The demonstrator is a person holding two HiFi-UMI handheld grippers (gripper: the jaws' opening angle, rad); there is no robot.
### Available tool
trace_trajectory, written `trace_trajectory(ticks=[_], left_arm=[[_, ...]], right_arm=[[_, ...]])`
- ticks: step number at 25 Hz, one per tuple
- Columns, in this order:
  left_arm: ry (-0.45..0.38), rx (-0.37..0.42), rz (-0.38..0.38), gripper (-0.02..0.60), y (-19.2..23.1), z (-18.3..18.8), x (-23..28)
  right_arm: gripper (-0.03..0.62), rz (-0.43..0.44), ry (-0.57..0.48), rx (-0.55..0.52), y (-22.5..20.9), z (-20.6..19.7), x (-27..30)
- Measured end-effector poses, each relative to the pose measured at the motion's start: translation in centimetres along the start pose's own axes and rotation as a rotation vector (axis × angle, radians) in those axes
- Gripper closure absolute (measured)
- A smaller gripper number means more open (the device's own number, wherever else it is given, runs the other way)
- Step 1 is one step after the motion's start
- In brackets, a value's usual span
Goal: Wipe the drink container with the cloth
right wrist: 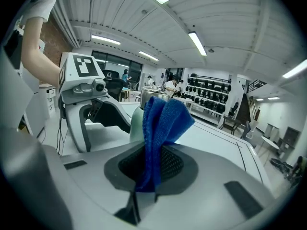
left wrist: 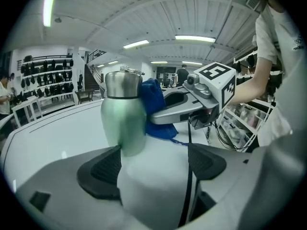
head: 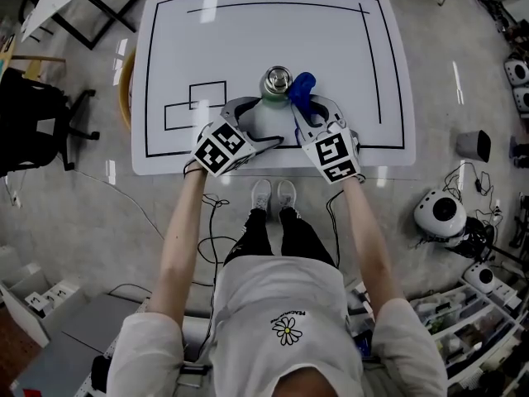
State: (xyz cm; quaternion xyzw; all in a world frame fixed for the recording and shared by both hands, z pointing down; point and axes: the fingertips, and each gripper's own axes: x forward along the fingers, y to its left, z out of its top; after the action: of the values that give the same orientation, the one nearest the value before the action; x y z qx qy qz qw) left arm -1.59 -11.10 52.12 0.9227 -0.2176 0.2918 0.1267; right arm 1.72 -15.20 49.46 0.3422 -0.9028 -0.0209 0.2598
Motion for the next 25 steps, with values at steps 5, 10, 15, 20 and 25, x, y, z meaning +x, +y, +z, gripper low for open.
trace_trajectory(ticks=[5, 10, 15, 20, 25], left_arm=[[-0.002, 0.003, 0.006, 0.16, 0.1, 0.1, 0.1], [-0.011, 0.005, 0.012, 0.16, 0.2, 0.0, 0.3], [-0.011, 0.012, 0.014, 0.16, 0.2, 0.0, 0.3], [-0.016, 0.013, 0.015, 0.16, 0.3, -0.1, 0.3], [-0.014, 0.029, 0.007, 0.16, -0.1, -0.2, 0.4]], right_arm=[[0.551, 0.03, 0.014, -0.029, 1.7, 0.2, -0.8], [0.551, 0.088, 0.011, -0.048, 3.8, 0.9, -0.7], [0.551, 0.139, -0.006, -0.059, 5.5, 1.8, -0.2], [0.551, 0.175, -0.011, -0.087, 6.5, 2.4, 0.4], [0.551, 0.195, -0.01, -0.099, 7.0, 2.4, 0.8]])
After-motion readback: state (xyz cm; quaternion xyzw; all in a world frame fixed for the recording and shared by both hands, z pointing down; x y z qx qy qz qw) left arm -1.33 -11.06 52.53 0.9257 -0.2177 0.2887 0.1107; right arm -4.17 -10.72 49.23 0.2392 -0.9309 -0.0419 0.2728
